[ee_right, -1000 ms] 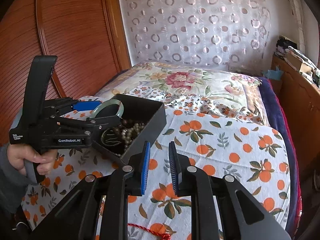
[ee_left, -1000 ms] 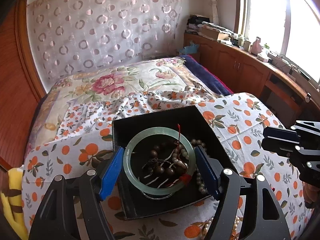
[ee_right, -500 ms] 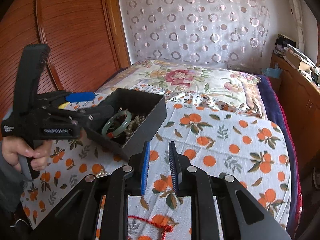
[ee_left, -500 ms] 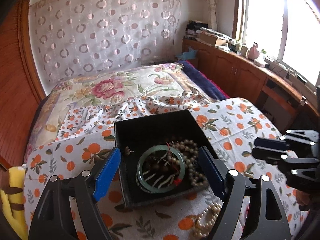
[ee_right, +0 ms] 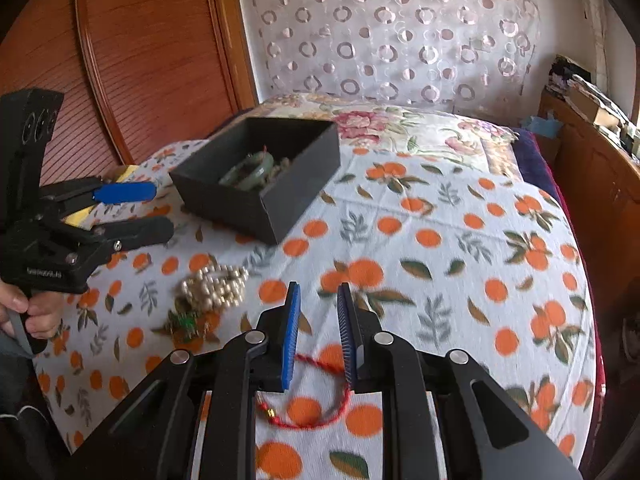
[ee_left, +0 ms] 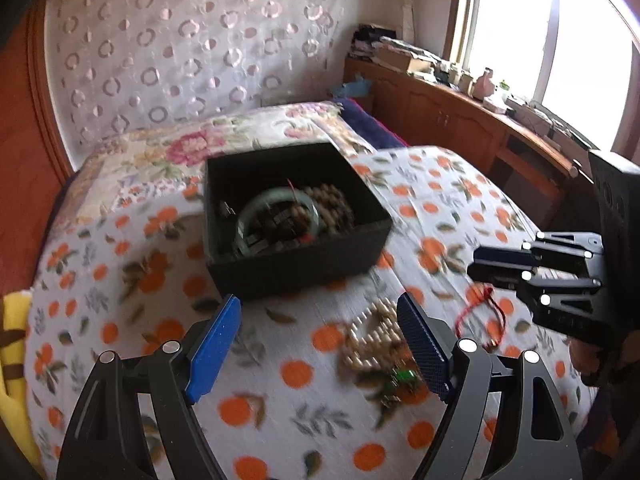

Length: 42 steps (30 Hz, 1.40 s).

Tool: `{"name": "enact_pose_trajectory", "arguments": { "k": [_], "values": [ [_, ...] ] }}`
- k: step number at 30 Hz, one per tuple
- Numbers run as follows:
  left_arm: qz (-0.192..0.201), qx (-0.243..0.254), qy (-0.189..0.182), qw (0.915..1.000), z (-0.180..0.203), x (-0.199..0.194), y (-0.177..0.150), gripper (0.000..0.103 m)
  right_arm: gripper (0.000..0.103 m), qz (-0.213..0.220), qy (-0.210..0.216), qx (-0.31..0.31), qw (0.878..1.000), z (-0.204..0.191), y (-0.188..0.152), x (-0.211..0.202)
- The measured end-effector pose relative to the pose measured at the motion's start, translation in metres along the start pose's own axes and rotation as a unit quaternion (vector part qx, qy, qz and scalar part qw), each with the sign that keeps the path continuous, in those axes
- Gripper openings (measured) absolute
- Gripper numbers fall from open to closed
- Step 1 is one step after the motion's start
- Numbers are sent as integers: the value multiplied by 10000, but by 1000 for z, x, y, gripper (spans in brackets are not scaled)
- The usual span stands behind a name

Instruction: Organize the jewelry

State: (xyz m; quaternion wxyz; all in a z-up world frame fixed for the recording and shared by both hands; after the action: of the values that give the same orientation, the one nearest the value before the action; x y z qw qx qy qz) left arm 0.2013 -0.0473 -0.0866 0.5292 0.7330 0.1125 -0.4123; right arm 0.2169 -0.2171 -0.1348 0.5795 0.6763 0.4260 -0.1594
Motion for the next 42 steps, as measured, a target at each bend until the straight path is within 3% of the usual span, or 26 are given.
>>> {"name": "enact_pose_trajectory", "arguments": {
  "k": [3,11,20,25,27,29,42],
  "values": [
    [-90,54,-159,9998,13,5,-8,74,21,-55,-71,40,10000,8,-10,-2],
    [-284,322,-443,9981,45,15,-10,44,21,-244,-152,51,9996,18,-32,-2],
    [-537,492,-402,9965,55,31,-7,28,23,-308,-211,-137,9992,15,-35,0],
    [-609,633,-231,9959,57,36,-5,26,23,-301,-228,-153,9992,15,-35,1],
    [-601,638,-170,9960,56,36,-5,20,24,-293,-264,-184,9991,15,-36,1],
    [-561,549,-174,9968,53,33,-5,5,25,-289,-293,-222,9989,14,-36,1],
    [146,114,157,9997,13,-26,12,5,25,-265,-452,-397,9978,8,-36,3]
  ]
}}
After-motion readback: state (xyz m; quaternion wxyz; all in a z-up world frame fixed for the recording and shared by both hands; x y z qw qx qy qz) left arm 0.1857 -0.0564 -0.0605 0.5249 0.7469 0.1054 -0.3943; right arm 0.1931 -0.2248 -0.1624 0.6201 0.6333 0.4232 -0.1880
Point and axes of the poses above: each gripper's, at about its wrist camera, not at the fingertips, and x roughly the way its jaws point, z to its right, y to its top, the point moved 3 cm from there along x, roughly the way its jaws point, and after that the axes turned 14 degrees about x, right-handed, at the moved point
